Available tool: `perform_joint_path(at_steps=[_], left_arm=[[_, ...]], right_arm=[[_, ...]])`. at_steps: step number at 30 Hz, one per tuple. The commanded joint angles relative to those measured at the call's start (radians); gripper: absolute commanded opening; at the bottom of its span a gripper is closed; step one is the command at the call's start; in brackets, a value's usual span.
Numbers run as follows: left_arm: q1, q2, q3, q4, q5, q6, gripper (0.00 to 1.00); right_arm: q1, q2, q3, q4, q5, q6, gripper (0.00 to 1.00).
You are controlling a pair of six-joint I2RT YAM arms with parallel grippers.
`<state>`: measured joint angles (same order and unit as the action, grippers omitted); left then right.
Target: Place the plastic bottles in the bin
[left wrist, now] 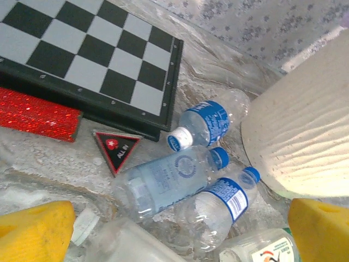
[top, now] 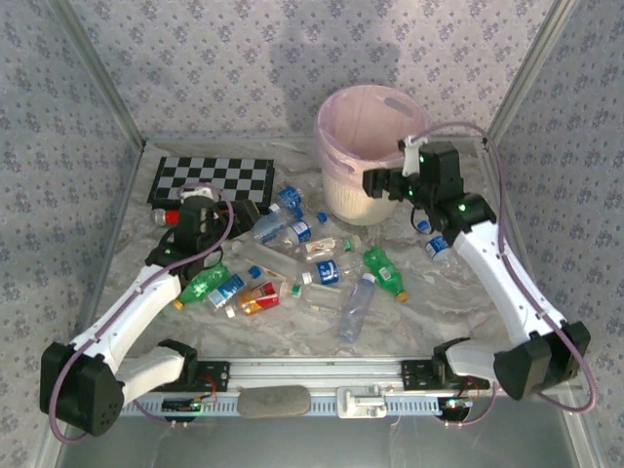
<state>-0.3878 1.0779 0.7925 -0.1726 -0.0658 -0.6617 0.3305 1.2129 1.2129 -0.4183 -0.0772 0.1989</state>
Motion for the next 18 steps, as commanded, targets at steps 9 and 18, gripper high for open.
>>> perform_joint_path(at_steps=[9, 18], left_arm=[[-0.010, 0.229, 0.272, -0.120, 0.065, 0.249, 1.00], [-0.010, 0.548, 0.567, -0.221, 0.160, 0.525, 1.00]], right_arm=[[-0.014, -0.147, -0.380, 0.162, -0.035, 0.193, 0.99], [-0.024, -0.149, -0.507, 0.241, 0.004, 0.243, 0.99]])
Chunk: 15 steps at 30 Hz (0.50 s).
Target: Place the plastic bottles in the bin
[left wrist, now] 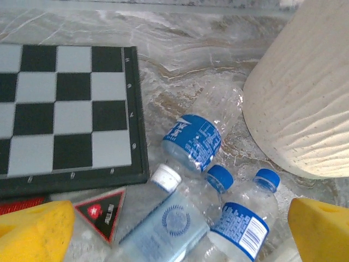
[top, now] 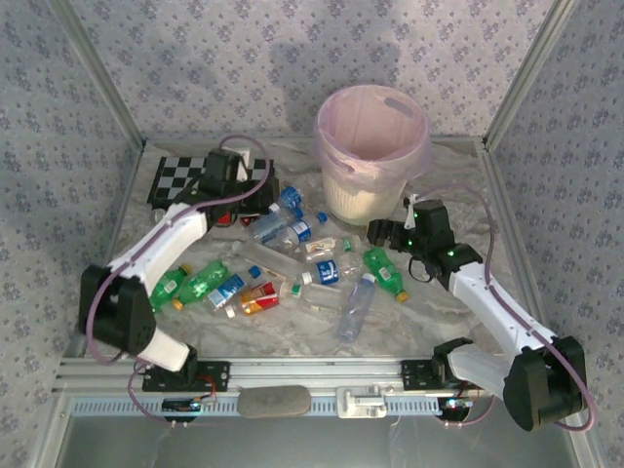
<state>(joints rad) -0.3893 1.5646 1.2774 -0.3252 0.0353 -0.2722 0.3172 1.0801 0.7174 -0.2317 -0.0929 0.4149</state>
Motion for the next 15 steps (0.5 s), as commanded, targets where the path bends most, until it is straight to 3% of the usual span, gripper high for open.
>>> perform_joint_path(at_steps=[1, 15], left_arm=[[-0.008, 0.097, 0.115, -0.081, 0.074, 0.157, 1.00], [-0.008, 0.486, 0.475, -0.202, 0.216, 0.328, 0.97]], right_arm=[[-0.015, -0.016, -0.013, 0.055, 0.029, 0.024, 0.99], [-0.092, -0.031, -0.146, 0.246, 0.073, 0.077, 0.99]])
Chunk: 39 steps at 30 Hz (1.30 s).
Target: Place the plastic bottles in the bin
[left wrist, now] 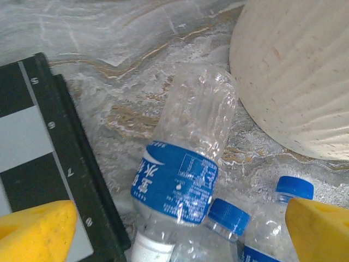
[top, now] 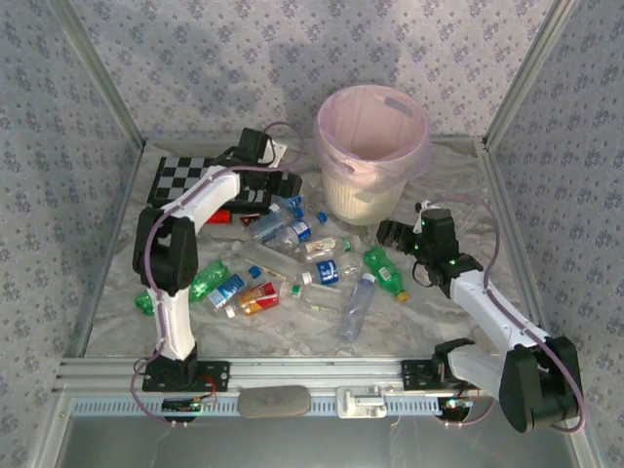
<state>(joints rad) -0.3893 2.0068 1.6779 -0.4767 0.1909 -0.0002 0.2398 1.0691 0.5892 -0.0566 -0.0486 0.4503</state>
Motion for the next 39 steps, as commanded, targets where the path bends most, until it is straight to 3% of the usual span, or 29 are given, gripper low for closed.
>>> perform_joint_path(at_steps=[1, 15, 39], left_arm=[[-0.008, 0.067, 0.096, -0.059, 0.065, 0.060, 0.97], [-0.034, 0.300, 0.309, -0.160, 0.073, 0.094, 0.89], [-0.040, 0.381, 0.318, -0.180, -0.033, 0.115, 0.87]], right_arm=[[-0.018, -0.018, -0.021, 0.077, 0.033, 0.043, 0.99], [-0.065, 0.065, -0.031, 0.138, 0.029, 0.067, 0.99], [-0.079, 0.048, -0.032, 0.121, 0.026, 0.083, 0.99]])
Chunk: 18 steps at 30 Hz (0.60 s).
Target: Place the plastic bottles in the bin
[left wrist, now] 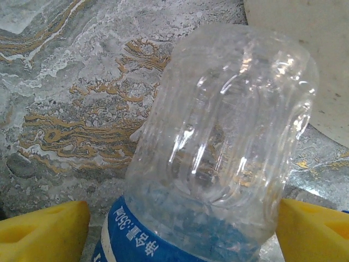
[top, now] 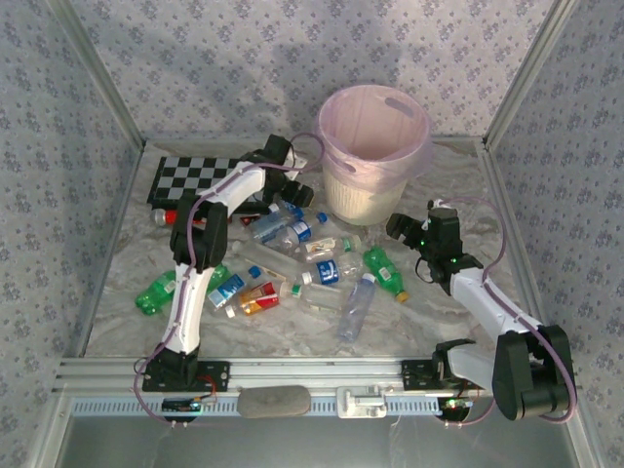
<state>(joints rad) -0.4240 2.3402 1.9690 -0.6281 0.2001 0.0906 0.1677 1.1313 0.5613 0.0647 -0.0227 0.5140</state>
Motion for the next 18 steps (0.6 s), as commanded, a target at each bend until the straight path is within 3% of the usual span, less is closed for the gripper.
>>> perform_joint_path(at_steps=[1, 3, 7, 10, 18], left_arm=[[-0.006, 0.051, 0.028, -0.030, -0.051, 0.026, 0.87], [-0.006, 0.057, 0.027, -0.030, -0.069, 0.027, 0.87], [-0.005, 0.053, 0.022, -0.025, -0.076, 0.025, 0.66], [-0.005, 0.045, 0.016, -0.013, -0.067, 0.022, 0.57], [-0.005, -0.042, -0.060, 0.079, -0.072, -0.017, 0.53]], right_arm=[[-0.007, -0.017, -0.005, 0.000, 0.001, 0.020, 0.99], [-0.008, -0.026, -0.004, -0.005, 0.004, 0.020, 0.99], [-0.009, -0.039, -0.006, -0.013, 0.012, 0.021, 0.99], [-0.010, -0.045, -0.006, -0.016, 0.010, 0.026, 0.99], [-0.011, -0.065, -0.014, -0.020, 0.007, 0.034, 0.99]])
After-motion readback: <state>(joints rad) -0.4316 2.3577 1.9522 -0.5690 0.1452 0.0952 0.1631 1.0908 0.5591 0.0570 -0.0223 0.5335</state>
